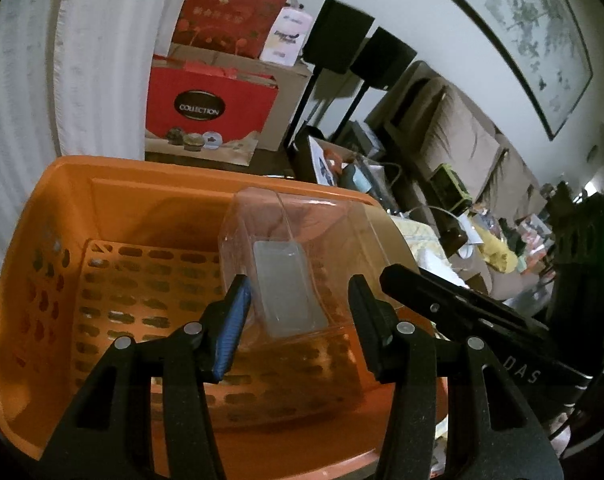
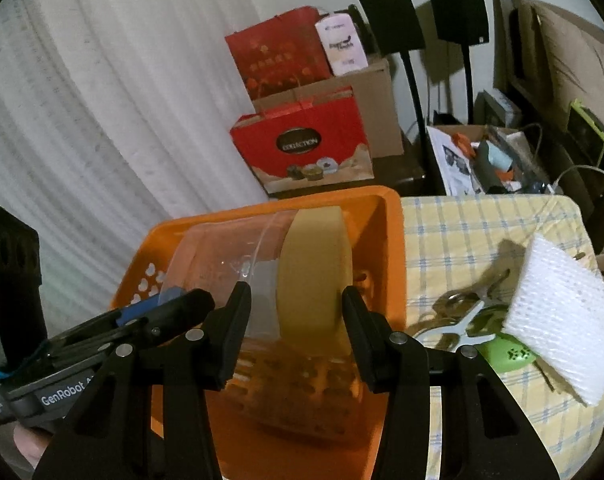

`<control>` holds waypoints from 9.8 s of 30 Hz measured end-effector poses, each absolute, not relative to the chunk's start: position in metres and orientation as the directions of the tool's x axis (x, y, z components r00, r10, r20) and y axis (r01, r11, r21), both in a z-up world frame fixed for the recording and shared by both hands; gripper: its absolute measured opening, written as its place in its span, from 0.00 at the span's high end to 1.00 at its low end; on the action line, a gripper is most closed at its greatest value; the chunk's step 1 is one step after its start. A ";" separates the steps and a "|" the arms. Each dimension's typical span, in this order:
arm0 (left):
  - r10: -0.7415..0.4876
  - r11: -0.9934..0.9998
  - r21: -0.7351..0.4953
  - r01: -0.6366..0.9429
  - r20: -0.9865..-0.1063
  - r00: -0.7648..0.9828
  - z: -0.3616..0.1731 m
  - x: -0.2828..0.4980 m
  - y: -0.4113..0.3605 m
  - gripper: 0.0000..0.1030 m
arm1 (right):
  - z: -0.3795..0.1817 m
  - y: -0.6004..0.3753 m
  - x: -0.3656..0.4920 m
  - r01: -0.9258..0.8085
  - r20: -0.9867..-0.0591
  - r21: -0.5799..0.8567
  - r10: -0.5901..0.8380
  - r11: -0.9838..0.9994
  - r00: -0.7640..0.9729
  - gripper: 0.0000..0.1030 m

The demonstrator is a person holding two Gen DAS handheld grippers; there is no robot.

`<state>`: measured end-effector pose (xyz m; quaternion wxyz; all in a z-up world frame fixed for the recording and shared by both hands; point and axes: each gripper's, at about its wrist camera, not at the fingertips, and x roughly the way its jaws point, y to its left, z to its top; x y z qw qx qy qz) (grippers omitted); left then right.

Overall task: Organize objects
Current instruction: 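Carry the clear box over the orange basket and lower it inside, then open the right gripper and move it toward the white foam net, then grasp the white foam net sleeve with the left gripper and lift, then carry the foam net into the orange basket and release it, then withdraw the left gripper from the basket toward the green paw-print object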

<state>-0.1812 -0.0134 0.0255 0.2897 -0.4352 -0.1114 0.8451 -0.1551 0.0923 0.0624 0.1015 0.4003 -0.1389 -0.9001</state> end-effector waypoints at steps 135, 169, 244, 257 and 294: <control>0.445 -0.685 -0.237 -0.689 -0.885 -0.138 -0.039 -0.118 0.280 0.27 | -0.035 0.378 -0.051 -0.440 -0.831 0.301 -0.006 -0.846 -0.556 0.61; 0.548 -0.663 -0.316 -0.679 -0.822 -0.152 0.007 -0.101 0.246 0.86 | -0.028 0.365 -0.040 -0.436 -0.806 0.357 -0.036 -0.826 -0.591 0.55; 0.494 -0.808 -0.349 -0.475 -0.840 -0.222 -0.028 -0.159 -0.038 0.86 | 0.027 0.089 -0.124 0.097 -0.790 0.160 -0.187 -0.982 -0.584 0.96; 0.512 -0.804 -0.378 -0.460 -0.832 -0.212 -0.018 -0.158 -0.053 0.54 | 0.039 0.087 -0.114 0.113 -0.797 0.164 -0.199 -0.980 -0.570 0.93; 0.612 -0.695 -0.309 -0.649 -0.728 -0.308 0.054 -0.101 0.076 0.01 | 0.074 0.221 -0.059 -0.173 -0.757 0.130 0.015 -0.976 -0.653 0.19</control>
